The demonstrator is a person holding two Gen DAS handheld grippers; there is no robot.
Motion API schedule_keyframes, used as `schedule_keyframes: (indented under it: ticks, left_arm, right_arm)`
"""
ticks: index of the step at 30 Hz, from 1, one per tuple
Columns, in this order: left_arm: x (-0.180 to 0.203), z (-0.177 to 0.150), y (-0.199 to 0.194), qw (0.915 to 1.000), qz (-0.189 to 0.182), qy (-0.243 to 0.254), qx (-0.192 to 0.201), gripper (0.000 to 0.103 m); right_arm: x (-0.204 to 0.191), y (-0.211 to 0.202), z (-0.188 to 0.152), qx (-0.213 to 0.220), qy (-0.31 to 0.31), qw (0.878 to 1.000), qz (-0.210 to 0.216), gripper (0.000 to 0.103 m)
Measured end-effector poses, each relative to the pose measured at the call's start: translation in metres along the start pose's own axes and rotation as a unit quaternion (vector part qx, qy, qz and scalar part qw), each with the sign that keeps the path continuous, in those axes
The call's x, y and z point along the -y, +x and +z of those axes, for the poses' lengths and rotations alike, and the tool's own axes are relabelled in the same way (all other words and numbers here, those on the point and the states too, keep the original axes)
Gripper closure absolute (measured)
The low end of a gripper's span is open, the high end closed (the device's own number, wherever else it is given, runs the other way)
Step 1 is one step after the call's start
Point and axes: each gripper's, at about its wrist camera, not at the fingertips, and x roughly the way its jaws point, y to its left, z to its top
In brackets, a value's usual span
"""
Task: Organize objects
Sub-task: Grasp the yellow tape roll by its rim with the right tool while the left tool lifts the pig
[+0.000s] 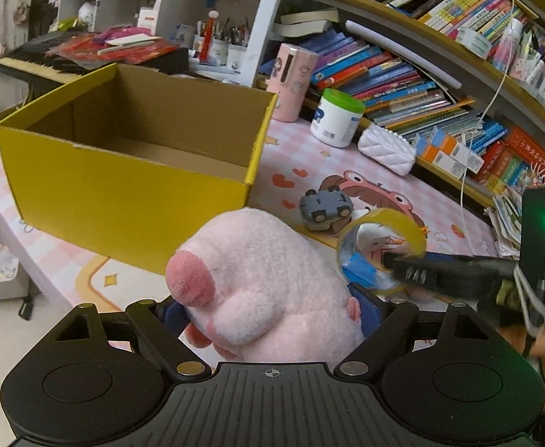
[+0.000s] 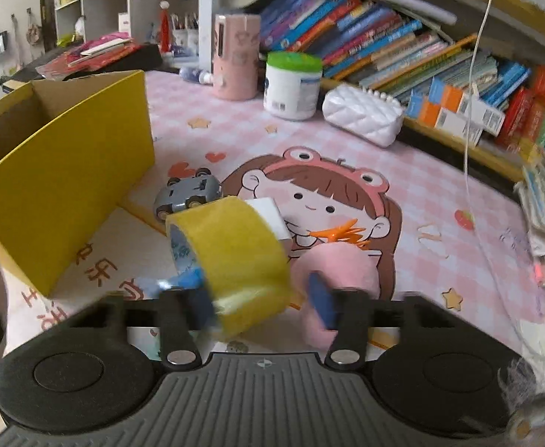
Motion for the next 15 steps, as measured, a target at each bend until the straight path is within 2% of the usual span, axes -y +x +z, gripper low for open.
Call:
schedule_keyframes:
  ticks: [4,7,11,15]
  left_arm:
    - [-0.007,-0.003,-0.003,0.9999,0.006,-0.008,-0.002,0.016]
    - [-0.007,-0.002,-0.004,1.0,0.005,-0.007,-0.001,0.016]
    - [-0.005,-0.003,-0.004,1.0,-0.001,-0.003,-0.005,0.016]
    - [-0.002,-0.005,-0.004,0.9999,-0.007,0.002,-0.007,0.016]
  right_arm:
    - [0.018,-0.001,0.012,0.011,0.067,0.998,0.016,0.071]
    - [0.032,-0.008,0.018,0.018,0.125,0.992,0.029,0.082]
    - [0.047,-0.019,0.018,0.03,0.189,0.981,0.038,0.092]
    - [0.065,-0.025,0.013,0.026,0.254,0.966,0.041,0.093]
